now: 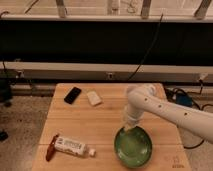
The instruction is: Drag the ceramic bowl in a circle
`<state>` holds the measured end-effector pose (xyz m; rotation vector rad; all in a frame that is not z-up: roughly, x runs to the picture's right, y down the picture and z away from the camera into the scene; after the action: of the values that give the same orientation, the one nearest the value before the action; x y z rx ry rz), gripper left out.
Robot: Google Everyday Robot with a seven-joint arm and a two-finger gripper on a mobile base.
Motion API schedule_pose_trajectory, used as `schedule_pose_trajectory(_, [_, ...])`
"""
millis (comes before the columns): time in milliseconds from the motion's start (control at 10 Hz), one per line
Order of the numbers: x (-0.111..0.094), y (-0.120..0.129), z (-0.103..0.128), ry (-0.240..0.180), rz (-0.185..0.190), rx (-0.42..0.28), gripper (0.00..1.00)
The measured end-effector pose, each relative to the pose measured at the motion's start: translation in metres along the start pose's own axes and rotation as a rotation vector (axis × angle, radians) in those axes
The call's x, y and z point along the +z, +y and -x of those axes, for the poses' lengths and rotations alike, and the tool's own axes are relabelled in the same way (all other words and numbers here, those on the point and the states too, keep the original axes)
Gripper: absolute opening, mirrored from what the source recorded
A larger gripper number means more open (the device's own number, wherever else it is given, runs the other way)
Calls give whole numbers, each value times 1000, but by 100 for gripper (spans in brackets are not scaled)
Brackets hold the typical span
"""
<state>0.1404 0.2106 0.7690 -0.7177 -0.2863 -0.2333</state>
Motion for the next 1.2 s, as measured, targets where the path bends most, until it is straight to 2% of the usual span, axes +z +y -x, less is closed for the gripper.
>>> schedule_pose_trajectory(400, [-4,-11,-50,18,-28,62,0])
schedule_pose_trajectory(600, [-4,-25,-73,45,-41,85,0])
schedule_pose_trajectory(700, [-4,-40,-83,66,-53,92,0])
schedule_pose_trajectory(900, [-6,-54,-86,78,-68,90,0])
schedule_pose_trajectory(1200, [-2,-74,-52,64,-82,31,0])
